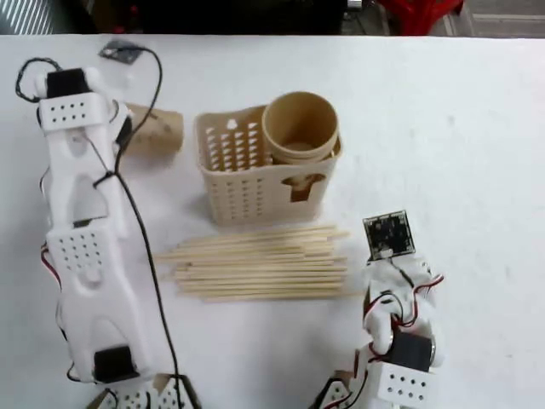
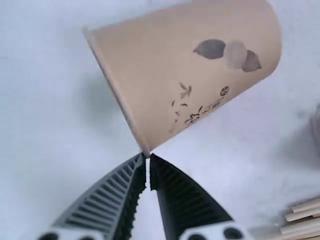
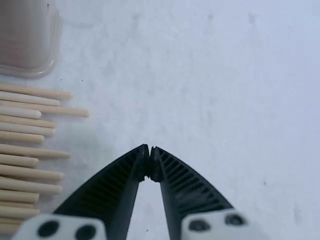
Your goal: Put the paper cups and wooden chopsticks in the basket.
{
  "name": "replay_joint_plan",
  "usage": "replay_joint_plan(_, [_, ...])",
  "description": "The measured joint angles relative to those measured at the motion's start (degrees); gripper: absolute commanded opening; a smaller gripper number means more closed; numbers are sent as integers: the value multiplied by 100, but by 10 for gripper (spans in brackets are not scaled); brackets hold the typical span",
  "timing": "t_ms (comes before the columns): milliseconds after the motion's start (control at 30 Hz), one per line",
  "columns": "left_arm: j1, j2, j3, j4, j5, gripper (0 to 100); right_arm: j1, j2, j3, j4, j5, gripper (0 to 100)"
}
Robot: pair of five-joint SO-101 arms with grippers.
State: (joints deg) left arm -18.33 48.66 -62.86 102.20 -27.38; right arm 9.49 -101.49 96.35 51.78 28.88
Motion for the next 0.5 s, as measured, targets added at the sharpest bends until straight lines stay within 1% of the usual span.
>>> replay_joint_plan(333, [0, -1064, 35, 0, 0, 23, 0, 0, 0, 0, 0, 21])
replay_joint_plan(500, [0, -1934, 35, 0, 0, 23, 0, 0, 0, 0, 0, 21])
